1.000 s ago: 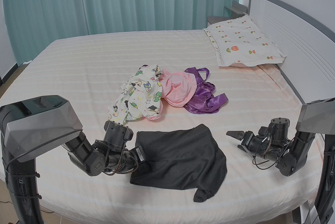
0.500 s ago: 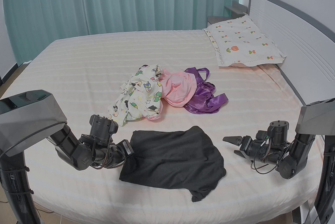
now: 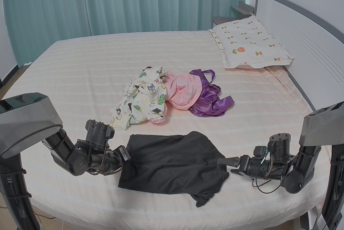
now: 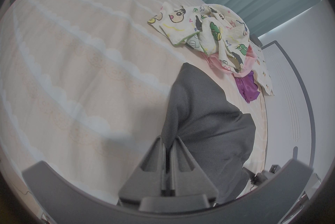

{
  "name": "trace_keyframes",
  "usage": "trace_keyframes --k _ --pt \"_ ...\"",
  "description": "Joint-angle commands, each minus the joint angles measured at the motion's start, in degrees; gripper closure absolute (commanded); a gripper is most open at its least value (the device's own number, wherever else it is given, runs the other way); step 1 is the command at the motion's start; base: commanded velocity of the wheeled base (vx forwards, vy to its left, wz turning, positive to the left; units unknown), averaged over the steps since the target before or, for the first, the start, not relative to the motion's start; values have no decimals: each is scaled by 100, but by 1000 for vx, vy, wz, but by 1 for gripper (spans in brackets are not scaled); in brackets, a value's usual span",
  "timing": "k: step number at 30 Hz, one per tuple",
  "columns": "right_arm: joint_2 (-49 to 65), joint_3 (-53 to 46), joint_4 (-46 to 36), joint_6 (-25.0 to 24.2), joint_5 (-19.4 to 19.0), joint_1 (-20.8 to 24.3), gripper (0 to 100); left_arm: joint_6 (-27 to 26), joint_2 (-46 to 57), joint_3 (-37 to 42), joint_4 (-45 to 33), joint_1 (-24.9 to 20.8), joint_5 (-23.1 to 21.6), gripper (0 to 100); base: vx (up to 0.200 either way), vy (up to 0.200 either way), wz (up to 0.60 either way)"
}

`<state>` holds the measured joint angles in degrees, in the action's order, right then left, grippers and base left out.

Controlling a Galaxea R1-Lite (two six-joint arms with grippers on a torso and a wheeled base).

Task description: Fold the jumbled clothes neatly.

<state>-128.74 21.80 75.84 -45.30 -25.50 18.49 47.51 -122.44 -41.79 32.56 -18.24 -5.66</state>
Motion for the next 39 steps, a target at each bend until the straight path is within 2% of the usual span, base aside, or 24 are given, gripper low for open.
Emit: trace_keyframes --k 1,13,14,19,24,27,39 --pt "51 -167 10 118 -95 199 0 4 115 83 -4 119 3 100 0 0 0" --pt "-151 18 212 83 -95 199 0 22 107 303 22 154 -41 100 0 0 0" --pt "-230 97 212 74 -95 199 0 31 107 294 22 154 -41 0 0 0 0" --pt "-309 264 186 -31 -60 146 0 48 168 233 49 189 -58 0 0 0 0" --pt "-318 299 221 -190 -43 93 0 83 159 -189 31 286 -76 0 0 0 0" --pt "-309 290 221 -198 -43 102 0 83 -113 -681 31 294 -32 0 0 0 0" --pt "-318 272 221 -190 -43 146 0 66 -1256 -1850 66 233 82 0 0 0 0"
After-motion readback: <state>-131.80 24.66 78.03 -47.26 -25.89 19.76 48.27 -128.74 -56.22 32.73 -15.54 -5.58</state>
